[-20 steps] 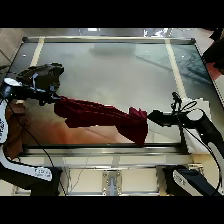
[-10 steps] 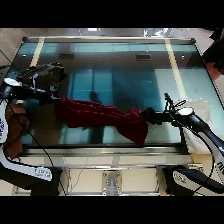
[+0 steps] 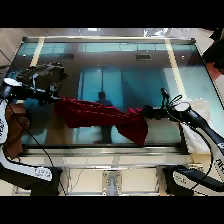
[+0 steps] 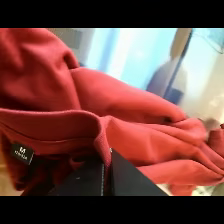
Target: Fold the shirts.
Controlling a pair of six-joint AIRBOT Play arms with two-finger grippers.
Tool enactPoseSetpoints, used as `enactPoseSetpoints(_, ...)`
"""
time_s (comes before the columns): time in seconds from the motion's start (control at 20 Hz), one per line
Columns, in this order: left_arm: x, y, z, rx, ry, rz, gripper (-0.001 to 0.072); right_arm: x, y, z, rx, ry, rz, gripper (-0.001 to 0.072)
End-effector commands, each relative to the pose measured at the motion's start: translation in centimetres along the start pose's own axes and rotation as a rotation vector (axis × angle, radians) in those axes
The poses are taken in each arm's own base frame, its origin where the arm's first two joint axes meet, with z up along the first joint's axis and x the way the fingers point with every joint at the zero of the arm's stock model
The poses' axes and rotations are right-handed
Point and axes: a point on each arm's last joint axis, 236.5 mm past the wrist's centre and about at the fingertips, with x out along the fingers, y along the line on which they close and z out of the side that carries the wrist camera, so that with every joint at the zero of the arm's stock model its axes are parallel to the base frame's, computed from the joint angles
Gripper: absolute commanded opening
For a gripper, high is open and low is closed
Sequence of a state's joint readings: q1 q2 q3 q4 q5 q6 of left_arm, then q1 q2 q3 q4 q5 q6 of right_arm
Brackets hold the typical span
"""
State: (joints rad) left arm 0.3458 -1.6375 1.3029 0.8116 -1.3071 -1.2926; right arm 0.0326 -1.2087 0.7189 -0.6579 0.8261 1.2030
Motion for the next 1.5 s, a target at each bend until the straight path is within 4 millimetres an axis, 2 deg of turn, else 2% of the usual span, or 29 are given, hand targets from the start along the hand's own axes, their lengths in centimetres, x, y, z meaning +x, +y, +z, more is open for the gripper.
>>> enactPoseSetpoints(0.0,-2.1,-3.7,1.6,0.031,-0.092,-0.134,0.0012,-3.7,4.0,3.2,-0.181,-0.027,0.005,0.0009)
enactPoseSetpoints(0.1,-7.1,-9.0,3.2,0.084,-0.239,-0.32,0.0012,-8.7,7.3,4.8,-0.336,-0.052,-0.037,0.0009)
enactPoseSetpoints(0.2,-15.1,-15.5,2.9,0.211,-0.413,-0.529,0.0012,-15.8,10.1,5.8,-0.477,-0.128,-0.14,0.0009)
enactPoseSetpoints(0.3,-25.0,-21.2,0.8,0.328,-0.63,-0.704,0.0012,-23.6,12.7,5.8,-0.57,-0.27,-0.244,0.0009)
enactPoseSetpoints(0.35,-30.2,-23.7,-1.1,0.389,-0.75,-0.779,0.0012,-27.2,14.3,5.2,-0.6,-0.356,-0.264,0.0009)
enactPoseSetpoints(0.4,-34.6,-25.6,-3.4,0.446,-0.855,-0.832,0.0012,-30.9,16.4,4.3,-0.64,-0.456,-0.26,0.0009)
enactPoseSetpoints(0.45,-38.5,-27.4,-6.3,0.509,-0.958,-0.872,0.0012,-33.9,18.3,3.2,-0.668,-0.549,-0.241,0.0009)
enactPoseSetpoints(0.5,-41.7,-29.1,-9.3,0.571,-1.053,-0.895,0.0012,-36.9,20.0,1.7,-0.696,-0.637,-0.223,0.0009)
enactPoseSetpoints(0.6,-46.0,-32.0,-14.5,0.674,-1.197,-0.955,0.0012,-41.5,22.6,-0.8,-0.754,-0.772,-0.198,0.0008)
enactPoseSetpoints(0.7,-48.3,-34.3,-18.0,0.72,-1.267,-1.046,0.0012,-45.4,24.2,-2.4,-0.794,-0.883,-0.203,0.0008)
enactPoseSetpoints(0.8,-48.0,-35.6,-19.5,0.749,-1.234,-1.097,0.0011,-49.1,24.9,-2.6,-0.81,-0.99,-0.253,0.0008)
enactPoseSetpoints(0.9,-45.4,-36.3,-19.3,0.753,-1.143,-1.063,0.0009,-52.0,24.8,-1.8,-0.804,-1.087,-0.324,0.0008)
enactPoseSetpoints(0.95,-43.0,-36.2,-18.4,0.753,-1.1,-0.973,0.0009,-52.9,24.5,-1.2,-0.795,-1.111,-0.363,0.0008)
enactPoseSetpoints(1.0,-39.6,-35.3,-16.8,0.751,-1.056,-0.811,0.0008,-53.0,23.9,-0.4,-0.783,-1.113,-0.398,0.0007)
enactPoseSetpoints(1.05,-36.2,-33.2,-14.9,0.74,-1.02,-0.6,0.0008,-52.6,23.3,0.5,-0.773,-1.095,-0.422,0.0007)
enactPoseSetpoints(1.1,-33.4,-30.2,-13.1,0.706,-0.986,-0.383,0.0008,-51.4,22.7,1.7,-0.76,-1.051,-0.439,0.0006)
enactPoseSetpoints(1.15,-31.5,-26.7,-11.5,0.666,-0.957,-0.175,0.0008,-49.8,21.9,3.2,-0.745,-0.991,-0.454,0.0006)
enactPoseSetpoints(1.2,-30.1,-22.9,-10.4,0.655,-0.919,0.037,0.0008,-47.7,21.0,4.8,-0.727,-0.92,-0.468,0.0007)
enactPoseSetpoints(1.25,-29.3,-20.0,-9.8,0.651,-0.873,0.191,0.0008,-45.2,19.8,6.8,-0.706,-0.838,-0.483,0.0006)
enactPoseSetpoints(1.3,-28.4,-17.7,-9.2,0.655,-0.818,0.308,0.0008,-42.6,18.7,8.9,-0.687,-0.768,-0.496,0.0006)
enactPoseSetpoints(1.35,-27.1,-16.2,-8.5,0.681,-0.754,0.39,0.0008,-39.6,17.2,11.2,-0.665,-0.686,-0.51,0.0007)
enactPoseSetpoints(1.45,-22.9,-13.7,-6.4,0.719,-0.59,0.51,0.0008,-32.9,13.9,15.2,-0.618,-0.519,-0.527,0.0007)
